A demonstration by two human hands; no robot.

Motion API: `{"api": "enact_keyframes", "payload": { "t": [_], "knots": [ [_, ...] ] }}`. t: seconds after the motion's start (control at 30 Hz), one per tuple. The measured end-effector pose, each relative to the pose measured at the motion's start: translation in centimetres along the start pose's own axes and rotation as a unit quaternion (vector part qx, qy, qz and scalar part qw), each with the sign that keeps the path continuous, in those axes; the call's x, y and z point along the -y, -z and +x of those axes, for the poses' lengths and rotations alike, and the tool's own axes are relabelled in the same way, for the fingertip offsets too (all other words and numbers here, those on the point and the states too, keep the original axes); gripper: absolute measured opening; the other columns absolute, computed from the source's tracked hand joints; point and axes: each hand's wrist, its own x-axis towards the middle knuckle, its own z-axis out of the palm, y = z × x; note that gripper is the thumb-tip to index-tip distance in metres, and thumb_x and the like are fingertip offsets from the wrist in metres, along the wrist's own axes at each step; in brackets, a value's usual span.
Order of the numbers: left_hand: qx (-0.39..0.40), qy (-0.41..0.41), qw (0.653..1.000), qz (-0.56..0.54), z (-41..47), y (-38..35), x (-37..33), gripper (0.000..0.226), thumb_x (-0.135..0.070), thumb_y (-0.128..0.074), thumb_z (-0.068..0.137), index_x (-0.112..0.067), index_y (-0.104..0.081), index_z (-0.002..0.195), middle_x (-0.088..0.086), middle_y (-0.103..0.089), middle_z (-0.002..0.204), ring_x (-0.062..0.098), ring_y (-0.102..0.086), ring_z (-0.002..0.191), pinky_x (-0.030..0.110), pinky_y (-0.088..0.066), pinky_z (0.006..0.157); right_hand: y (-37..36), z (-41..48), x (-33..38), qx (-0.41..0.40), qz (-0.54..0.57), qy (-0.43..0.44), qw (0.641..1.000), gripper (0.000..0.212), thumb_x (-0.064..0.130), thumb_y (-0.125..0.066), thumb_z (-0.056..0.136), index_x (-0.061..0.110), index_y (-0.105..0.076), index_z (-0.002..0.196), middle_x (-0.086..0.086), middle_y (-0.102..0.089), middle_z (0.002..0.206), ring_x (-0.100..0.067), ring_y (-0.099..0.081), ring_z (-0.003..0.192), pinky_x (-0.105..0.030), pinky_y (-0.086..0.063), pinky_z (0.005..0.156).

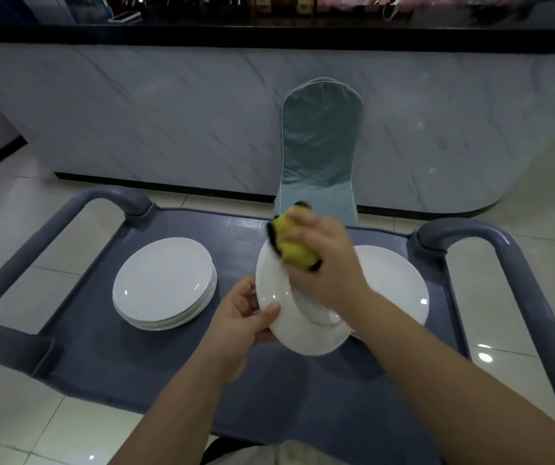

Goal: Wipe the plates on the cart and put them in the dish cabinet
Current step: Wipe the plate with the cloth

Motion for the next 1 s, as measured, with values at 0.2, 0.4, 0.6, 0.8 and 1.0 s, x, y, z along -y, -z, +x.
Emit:
{"api": "enact_keyframes", "payload": {
  "t": [0.2, 0.4, 0.6, 0.8, 1.0],
  "knots": [
    [-0.020, 0.006, 0.997, -0.073, 0.1, -0.3, -0.2, 0.040, -0.005, -0.070, 0.077, -0.009, -0.058, 0.115, 0.013, -0.071, 0.102, 0.024, -0.070, 0.088, 0.035, -0.058, 0.065, 0.4, 2.2, -1.3, 0.095, 0.031, 0.061, 0.993, 0.031, 0.026, -0.069, 0.075, 0.013, -0.073, 0.103, -0.002, -0.061, 0.127, -0.025, -0.057, 0.107, -0.037, -0.041, 0.100],
    [-0.081, 0.032, 0.950, -0.300, 0.5, 0.0, -1.0, 0.024, -0.004, -0.045, 0.095, -0.015, -0.059, 0.111, 0.002, -0.075, 0.091, 0.013, -0.073, 0.076, 0.027, -0.058, 0.056, 4.1, 1.5, -5.8, 0.015, 0.071, -0.278, 0.958, 0.024, 0.012, -0.069, 0.072, 0.021, -0.070, 0.094, -0.003, -0.068, 0.098, -0.022, -0.061, 0.094, -0.030, -0.047, 0.080],
    [-0.126, 0.046, 0.923, -0.361, 1.7, -1.1, -0.9, 0.027, -0.006, -0.041, 0.100, -0.018, -0.058, 0.119, 0.006, -0.075, 0.086, 0.015, -0.072, 0.067, 0.027, -0.059, 0.054, -0.6, -5.4, 1.2, 0.055, -0.005, 0.067, 0.996, 0.020, 0.016, -0.072, 0.074, 0.013, -0.074, 0.094, -0.005, -0.063, 0.127, -0.020, -0.054, 0.113, -0.036, -0.039, 0.102],
    [-0.123, 0.038, 0.913, -0.387, 1.1, -1.0, -1.0, 0.026, -0.006, -0.044, 0.099, -0.017, -0.061, 0.115, 0.010, -0.075, 0.101, 0.022, -0.074, 0.085, 0.041, -0.059, 0.075, 1.7, -7.1, -2.3, -0.028, 0.001, -0.030, 0.999, 0.026, 0.018, -0.069, 0.073, 0.016, -0.073, 0.098, 0.008, -0.054, 0.134, -0.018, -0.051, 0.112, -0.038, -0.040, 0.099],
    [-0.093, 0.063, 0.938, -0.328, 0.8, -1.7, -0.5, 0.026, -0.009, -0.046, 0.099, -0.016, -0.053, 0.122, 0.010, -0.070, 0.107, 0.019, -0.072, 0.083, 0.032, -0.061, 0.069, -1.2, -8.2, 1.2, 0.050, 0.004, 0.153, 0.987, 0.013, 0.023, -0.067, 0.088, 0.016, -0.071, 0.097, -0.002, -0.059, 0.132, -0.022, -0.048, 0.122, -0.037, -0.037, 0.106]
  ]
}}
